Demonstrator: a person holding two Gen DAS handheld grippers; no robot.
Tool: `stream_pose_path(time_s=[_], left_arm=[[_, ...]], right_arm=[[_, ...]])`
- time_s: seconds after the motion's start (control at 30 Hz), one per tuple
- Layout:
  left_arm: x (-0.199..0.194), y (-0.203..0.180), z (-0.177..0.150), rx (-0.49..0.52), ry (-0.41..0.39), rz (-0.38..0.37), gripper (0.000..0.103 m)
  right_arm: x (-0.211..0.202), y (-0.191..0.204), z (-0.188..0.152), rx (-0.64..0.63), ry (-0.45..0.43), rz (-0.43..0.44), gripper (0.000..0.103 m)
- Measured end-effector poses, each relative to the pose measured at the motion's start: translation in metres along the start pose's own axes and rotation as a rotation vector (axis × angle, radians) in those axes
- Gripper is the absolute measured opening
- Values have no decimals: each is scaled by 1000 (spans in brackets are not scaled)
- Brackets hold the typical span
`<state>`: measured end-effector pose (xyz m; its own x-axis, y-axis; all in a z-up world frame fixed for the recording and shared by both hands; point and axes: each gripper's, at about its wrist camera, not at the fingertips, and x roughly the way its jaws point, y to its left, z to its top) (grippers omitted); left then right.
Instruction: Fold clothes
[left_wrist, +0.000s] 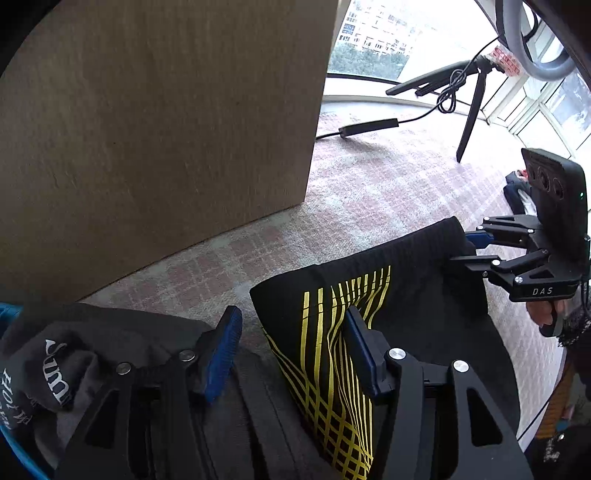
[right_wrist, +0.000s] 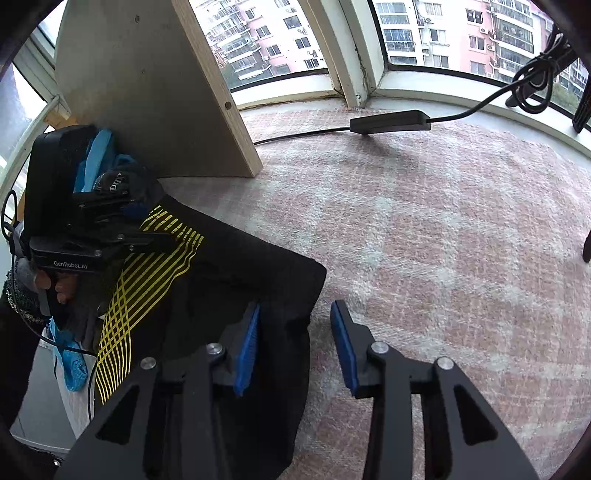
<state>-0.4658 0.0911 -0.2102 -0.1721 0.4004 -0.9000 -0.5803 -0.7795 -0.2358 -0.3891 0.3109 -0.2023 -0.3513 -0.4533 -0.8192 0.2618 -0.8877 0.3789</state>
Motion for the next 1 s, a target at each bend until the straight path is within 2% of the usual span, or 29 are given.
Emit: stream_pose_path(time_s=[0.13, 0.23, 0.3, 0.33, 0.37, 0.43, 0.47, 0.53, 0.6, 0.73, 0.87, 0.97, 1.0], left_arm=[[14, 3, 6, -4, 51, -23, 58], [20, -13, 1, 64, 74, -5, 65], [20, -24, -5, 125, 76, 38, 65], [19, -27, -9, 142, 75, 48, 61], [16, -27, -11, 137, 70, 44, 41], [12, -16, -18, 43, 82, -54, 14], [9, -14, -22, 10, 80, -89, 11], [0, -16, -31, -1, 51, -102, 10], [-16, -21, -35, -6, 15, -105, 9], [-82, -47, -15, 39, -108, -90, 8], [-165, -84, 19, 133, -267, -41, 8], [-241, -113, 26, 201, -415, 4, 8], [-265, -126, 26, 228, -467, 13, 5]], right_arm=[[2, 0, 0, -6, -19, 25, 38], [7, 7, 3, -24, -14, 32, 37], [7, 12, 4, -38, -14, 32, 34], [1, 15, 3, -42, -26, 35, 26], [-5, 18, 2, -47, -38, 38, 17], [-17, 23, 0, -57, -61, 45, 13], [-23, 26, -1, -62, -73, 48, 12], [-35, 32, -3, -71, -97, 54, 10], [-47, 37, -5, -81, -121, 60, 10], [-75, 49, -7, -99, -175, 69, 9], [-159, 76, 10, -163, -321, 39, 9], [-235, 111, 22, -258, -455, -17, 9], [-261, 125, 24, -297, -500, -41, 9]])
